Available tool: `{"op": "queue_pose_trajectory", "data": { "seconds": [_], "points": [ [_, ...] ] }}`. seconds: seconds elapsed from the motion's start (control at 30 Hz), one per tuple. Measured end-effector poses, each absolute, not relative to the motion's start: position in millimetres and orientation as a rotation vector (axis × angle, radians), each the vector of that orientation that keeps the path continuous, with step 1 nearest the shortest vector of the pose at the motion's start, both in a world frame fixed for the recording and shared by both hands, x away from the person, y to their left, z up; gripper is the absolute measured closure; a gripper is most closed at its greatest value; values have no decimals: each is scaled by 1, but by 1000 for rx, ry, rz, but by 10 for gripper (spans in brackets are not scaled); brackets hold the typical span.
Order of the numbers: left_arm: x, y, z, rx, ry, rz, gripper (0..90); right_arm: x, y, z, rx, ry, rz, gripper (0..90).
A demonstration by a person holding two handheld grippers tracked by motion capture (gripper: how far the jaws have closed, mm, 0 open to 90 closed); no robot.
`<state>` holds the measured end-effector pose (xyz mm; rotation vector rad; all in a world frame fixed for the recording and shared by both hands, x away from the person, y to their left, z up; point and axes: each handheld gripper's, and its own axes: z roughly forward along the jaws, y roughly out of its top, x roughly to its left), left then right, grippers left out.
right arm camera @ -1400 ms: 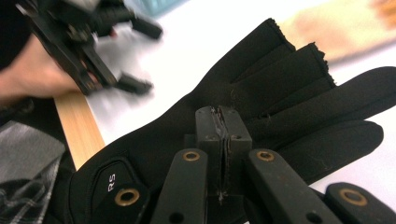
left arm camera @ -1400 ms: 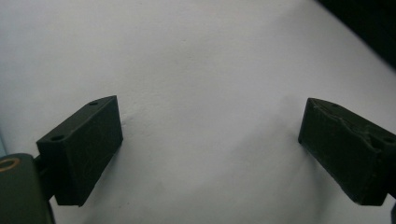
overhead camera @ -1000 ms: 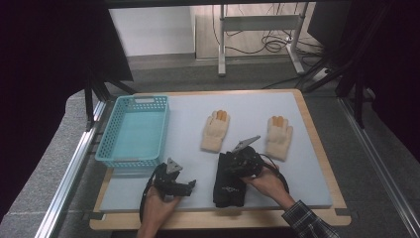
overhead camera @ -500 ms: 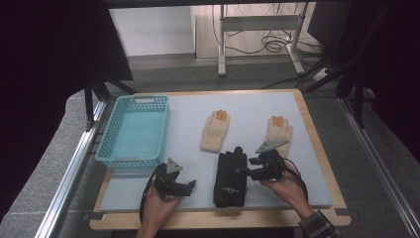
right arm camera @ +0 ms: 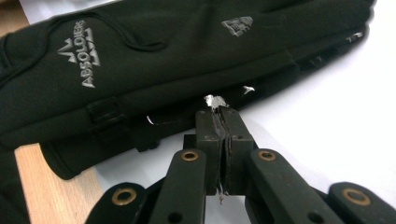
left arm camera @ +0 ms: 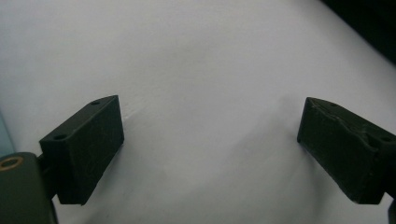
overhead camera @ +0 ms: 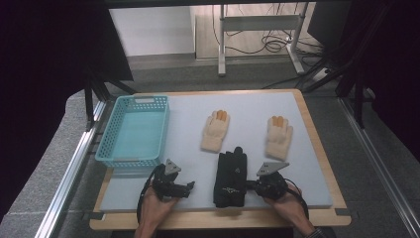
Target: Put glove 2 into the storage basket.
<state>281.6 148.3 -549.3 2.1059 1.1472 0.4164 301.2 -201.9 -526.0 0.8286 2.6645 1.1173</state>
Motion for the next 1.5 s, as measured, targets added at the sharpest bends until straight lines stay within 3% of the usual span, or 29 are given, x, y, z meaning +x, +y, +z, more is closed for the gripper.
{"op": "queue_pose_trajectory", "data": {
  "seconds": [0.37, 0.8, 1.13, 1.5],
  "points": [
    [277, 169, -550, 2133, 1131, 405, 38, 297, -164, -531, 749, 2688, 1169, 853],
    [277, 171, -553, 2107, 1122, 416, 27, 300, -126, -534, 677, 2658, 1157, 777],
    [276, 170, -555, 2089, 1140, 421, 18, 295, -150, -524, 649, 2623, 1116, 602],
    [276, 170, -555, 2087, 1141, 420, 17, 319, -216, -519, 885, 2491, 1095, 365]
  ]
}}
